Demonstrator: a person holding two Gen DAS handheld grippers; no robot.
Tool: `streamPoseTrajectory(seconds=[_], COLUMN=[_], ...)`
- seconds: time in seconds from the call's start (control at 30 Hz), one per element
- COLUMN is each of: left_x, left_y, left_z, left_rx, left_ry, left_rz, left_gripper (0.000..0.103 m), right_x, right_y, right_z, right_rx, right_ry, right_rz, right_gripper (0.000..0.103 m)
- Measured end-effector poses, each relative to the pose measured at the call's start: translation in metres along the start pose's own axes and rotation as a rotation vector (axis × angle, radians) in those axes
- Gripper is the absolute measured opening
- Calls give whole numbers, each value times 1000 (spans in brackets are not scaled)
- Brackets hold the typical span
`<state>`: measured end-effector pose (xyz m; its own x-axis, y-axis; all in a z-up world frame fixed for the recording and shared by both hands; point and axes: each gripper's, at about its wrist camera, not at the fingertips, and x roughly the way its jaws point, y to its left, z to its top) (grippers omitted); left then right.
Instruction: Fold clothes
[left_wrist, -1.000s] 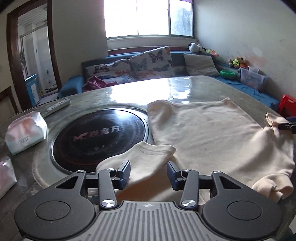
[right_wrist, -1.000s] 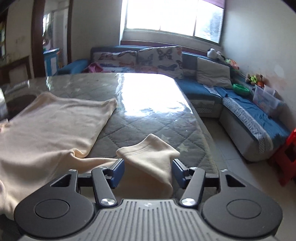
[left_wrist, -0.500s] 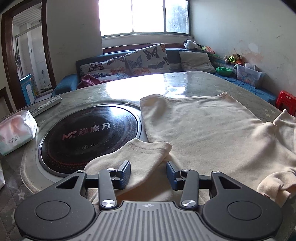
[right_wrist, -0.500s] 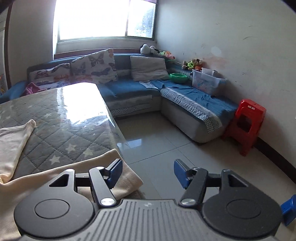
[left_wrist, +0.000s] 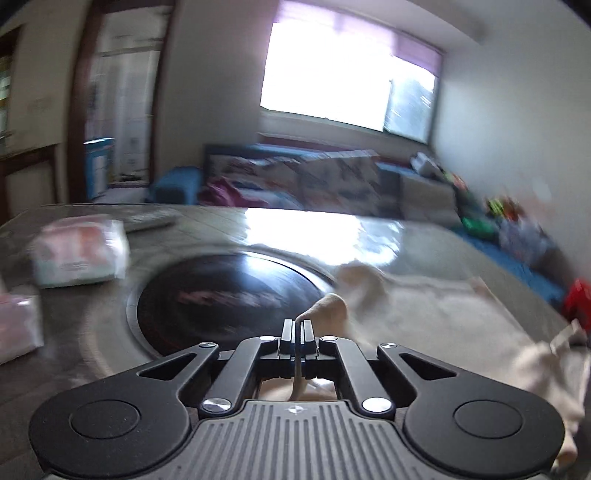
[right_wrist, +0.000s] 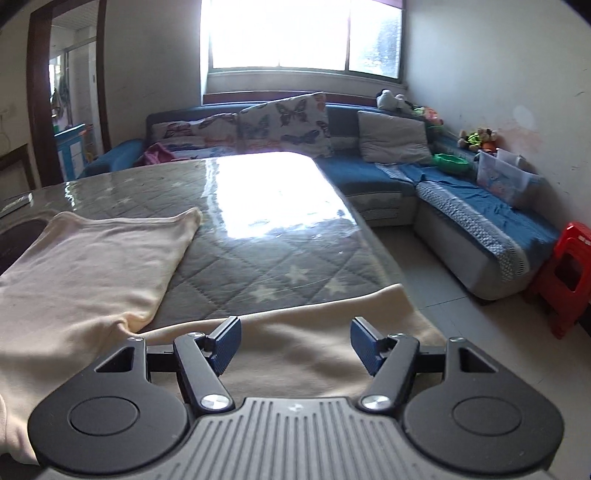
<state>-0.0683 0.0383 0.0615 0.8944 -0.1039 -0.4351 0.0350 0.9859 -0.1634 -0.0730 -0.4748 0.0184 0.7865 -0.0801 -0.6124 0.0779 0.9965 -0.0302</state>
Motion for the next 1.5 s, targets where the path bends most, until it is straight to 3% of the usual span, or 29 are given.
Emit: streamPoseTrajectory(seconds=[0.1, 0.2, 0.33, 0.4, 0.47, 0.63, 0.67, 0.77, 1.0, 1.17, 1.27, 1.5], left_x=[-16, -24, -24, -26, -29, -13, -6, 17, 44, 39, 21, -4], left_y=[37, 73, 93, 96, 91, 46, 38, 25, 32, 28, 7, -63], left_z=[2, -5, -20, -26, -26, -22, -23, -27, -29, -19, -14, -20], left_rx=[-117, -208, -180, -179, -191, -71, -39, 28, 141, 136, 156, 247], left_ry=[-36, -11, 59, 88, 95, 134, 148, 193, 185, 199, 175, 193], left_rz=[119, 207, 356, 382, 326, 112, 101, 106, 204, 200, 112, -221], left_gripper=[2, 3, 7, 7, 8, 10, 10, 10, 12, 12, 12, 12], right_x=[4, 5, 5, 5, 5, 8, 9, 11, 17, 15, -2, -33], right_y=[3, 2, 2, 2, 1, 2, 2, -1, -13, -16, -6, 51], right_z=[-1, -2, -2, -2, -2, -2, -3, -5, -2, 4, 8, 13], right_rx=[-4, -2, -8, -11, -13, -20, -16, 12, 29, 20, -19, -178], right_ry=[15, 27, 39, 44, 47, 63, 69, 75, 71, 74, 70, 91], right_rz=[-1, 2, 0, -1, 2, 18, 22, 33, 21, 18, 76, 343], right_gripper=[67, 68, 68, 69, 70, 73, 73, 75, 76, 72, 72, 72])
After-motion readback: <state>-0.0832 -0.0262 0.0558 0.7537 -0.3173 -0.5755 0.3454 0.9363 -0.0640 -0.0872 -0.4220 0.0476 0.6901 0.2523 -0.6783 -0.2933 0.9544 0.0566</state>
